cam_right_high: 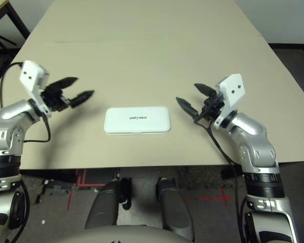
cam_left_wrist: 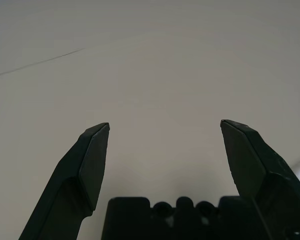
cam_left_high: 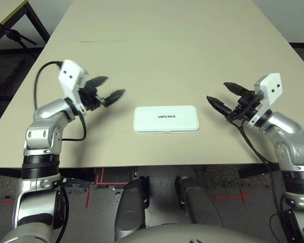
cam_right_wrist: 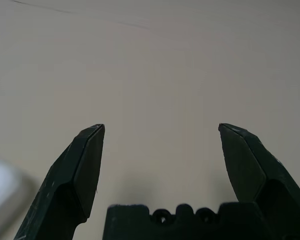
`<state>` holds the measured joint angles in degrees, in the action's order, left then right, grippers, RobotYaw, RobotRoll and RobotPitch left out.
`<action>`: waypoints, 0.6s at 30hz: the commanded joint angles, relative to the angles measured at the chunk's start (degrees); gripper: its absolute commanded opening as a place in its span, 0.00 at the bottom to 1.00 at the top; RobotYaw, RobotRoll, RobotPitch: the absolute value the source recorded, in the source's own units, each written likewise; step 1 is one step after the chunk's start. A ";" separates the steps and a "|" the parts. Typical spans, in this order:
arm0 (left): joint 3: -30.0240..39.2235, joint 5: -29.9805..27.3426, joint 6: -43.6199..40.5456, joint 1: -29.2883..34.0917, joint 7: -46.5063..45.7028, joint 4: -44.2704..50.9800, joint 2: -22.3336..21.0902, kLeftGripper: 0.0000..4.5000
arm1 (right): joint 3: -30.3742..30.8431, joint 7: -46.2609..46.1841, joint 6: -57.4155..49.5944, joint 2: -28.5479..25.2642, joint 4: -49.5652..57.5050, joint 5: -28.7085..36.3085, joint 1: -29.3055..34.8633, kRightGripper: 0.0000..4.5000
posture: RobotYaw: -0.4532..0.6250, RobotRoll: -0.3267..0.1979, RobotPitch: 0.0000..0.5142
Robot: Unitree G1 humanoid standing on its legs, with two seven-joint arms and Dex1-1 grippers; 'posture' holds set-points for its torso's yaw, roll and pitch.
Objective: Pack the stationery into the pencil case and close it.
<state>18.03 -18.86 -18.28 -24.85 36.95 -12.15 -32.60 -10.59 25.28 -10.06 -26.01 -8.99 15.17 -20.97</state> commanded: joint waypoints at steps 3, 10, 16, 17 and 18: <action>4.94 1.75 7.84 -1.23 -7.77 -10.47 -0.61 0.99 | -5.11 -13.28 7.68 0.37 -13.47 -5.36 -5.35 1.00 | 0.36 0.62 0.31; 6.20 2.59 16.30 -4.38 -11.19 -21.48 -1.46 0.99 | -7.78 -20.64 15.05 -1.49 -26.85 -7.55 -10.44 1.00 | 0.36 0.62 0.31; 5.76 2.32 21.74 -5.69 -12.72 -25.64 0.02 0.99 | -8.96 -22.41 18.56 -3.77 -34.68 -7.12 -13.65 1.00 | 0.35 0.62 0.34; 5.51 2.26 22.16 -5.68 -12.81 -25.62 0.36 0.99 | -8.93 -22.19 18.92 -4.01 -35.45 -7.11 -14.06 1.00 | 0.35 0.62 0.35; 5.33 2.20 22.43 -5.66 -12.91 -25.53 0.64 0.99 | -8.86 -21.95 19.30 -4.19 -36.03 -7.13 -14.36 1.00 | 0.35 0.62 0.35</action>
<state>23.60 -16.92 3.11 -30.75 24.33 -36.87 -32.46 -18.81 3.20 7.96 -29.78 -43.22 8.11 -34.81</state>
